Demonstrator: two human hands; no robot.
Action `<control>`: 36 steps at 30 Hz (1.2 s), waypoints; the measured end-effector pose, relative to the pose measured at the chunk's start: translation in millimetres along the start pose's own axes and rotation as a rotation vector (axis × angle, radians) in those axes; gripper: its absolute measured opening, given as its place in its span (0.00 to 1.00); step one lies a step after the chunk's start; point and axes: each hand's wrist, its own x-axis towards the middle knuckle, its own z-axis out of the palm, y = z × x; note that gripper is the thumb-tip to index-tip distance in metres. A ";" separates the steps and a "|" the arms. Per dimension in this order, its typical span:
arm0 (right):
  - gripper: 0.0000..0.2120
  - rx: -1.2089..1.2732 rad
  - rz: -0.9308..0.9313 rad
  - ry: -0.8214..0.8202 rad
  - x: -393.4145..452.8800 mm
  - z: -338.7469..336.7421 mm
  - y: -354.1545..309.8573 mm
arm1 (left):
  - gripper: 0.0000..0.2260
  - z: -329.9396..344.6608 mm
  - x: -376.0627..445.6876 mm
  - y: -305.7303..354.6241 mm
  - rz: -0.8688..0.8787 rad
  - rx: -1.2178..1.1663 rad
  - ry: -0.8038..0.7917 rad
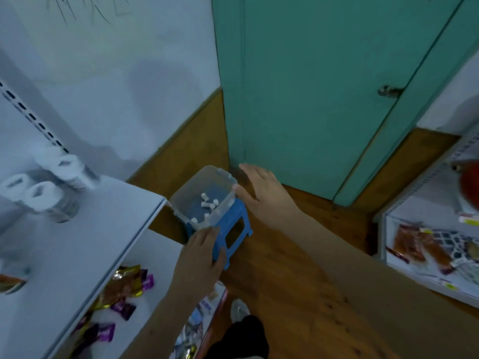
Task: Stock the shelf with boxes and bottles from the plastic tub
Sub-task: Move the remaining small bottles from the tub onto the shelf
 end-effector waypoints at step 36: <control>0.28 0.018 -0.202 -0.916 446.2 246.7 223.5 | 0.27 115.9 301.0 -100.3 -1.100 -0.235 0.023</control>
